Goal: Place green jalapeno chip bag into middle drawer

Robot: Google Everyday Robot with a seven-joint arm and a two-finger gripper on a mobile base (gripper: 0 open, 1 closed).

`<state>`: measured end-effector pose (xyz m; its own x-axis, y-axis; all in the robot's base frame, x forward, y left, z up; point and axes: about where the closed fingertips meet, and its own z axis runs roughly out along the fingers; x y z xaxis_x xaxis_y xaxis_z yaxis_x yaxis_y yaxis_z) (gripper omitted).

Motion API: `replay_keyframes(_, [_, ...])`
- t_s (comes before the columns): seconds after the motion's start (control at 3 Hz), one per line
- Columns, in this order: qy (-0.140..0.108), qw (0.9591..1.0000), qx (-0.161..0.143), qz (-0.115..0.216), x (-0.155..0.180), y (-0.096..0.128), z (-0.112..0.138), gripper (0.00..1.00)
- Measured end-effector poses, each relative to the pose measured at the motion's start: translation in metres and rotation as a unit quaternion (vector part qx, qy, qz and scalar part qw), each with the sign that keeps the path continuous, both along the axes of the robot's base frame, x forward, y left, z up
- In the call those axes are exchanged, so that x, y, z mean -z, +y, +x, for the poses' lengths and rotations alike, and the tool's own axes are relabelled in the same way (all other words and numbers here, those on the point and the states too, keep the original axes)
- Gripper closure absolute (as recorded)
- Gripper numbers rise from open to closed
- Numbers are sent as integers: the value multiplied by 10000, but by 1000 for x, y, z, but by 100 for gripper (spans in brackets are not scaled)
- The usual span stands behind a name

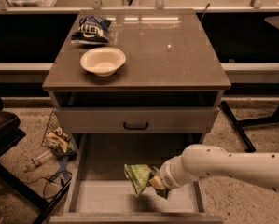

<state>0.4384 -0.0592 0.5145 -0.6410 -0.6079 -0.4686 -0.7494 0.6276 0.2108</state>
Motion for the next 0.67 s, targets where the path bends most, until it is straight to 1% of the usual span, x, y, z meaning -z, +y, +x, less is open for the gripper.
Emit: replay_keyframes(0.67, [12,10000,-22,3,1,2,-1,35])
